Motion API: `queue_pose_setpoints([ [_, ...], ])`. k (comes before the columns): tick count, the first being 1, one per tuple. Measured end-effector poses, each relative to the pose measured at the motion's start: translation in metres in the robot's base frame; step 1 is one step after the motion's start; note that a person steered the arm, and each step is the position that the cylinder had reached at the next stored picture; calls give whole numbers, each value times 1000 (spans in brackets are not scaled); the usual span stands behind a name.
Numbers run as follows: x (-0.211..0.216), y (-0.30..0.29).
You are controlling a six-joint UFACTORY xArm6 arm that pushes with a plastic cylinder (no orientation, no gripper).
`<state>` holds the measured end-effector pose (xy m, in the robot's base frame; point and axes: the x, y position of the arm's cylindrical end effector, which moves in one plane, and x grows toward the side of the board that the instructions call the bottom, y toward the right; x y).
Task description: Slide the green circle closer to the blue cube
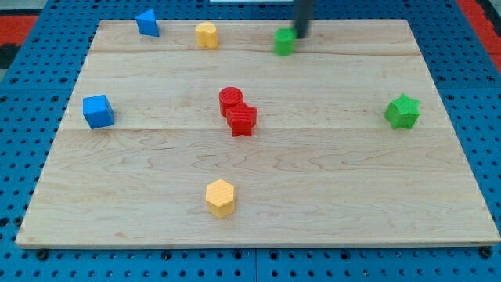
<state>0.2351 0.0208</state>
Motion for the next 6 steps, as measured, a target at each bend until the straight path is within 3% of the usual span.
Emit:
queue_pose_setpoints([
  [1,51,-119],
  [2,99,-161],
  [4,97,-130],
  [5,84,-83],
  [6,106,-78],
])
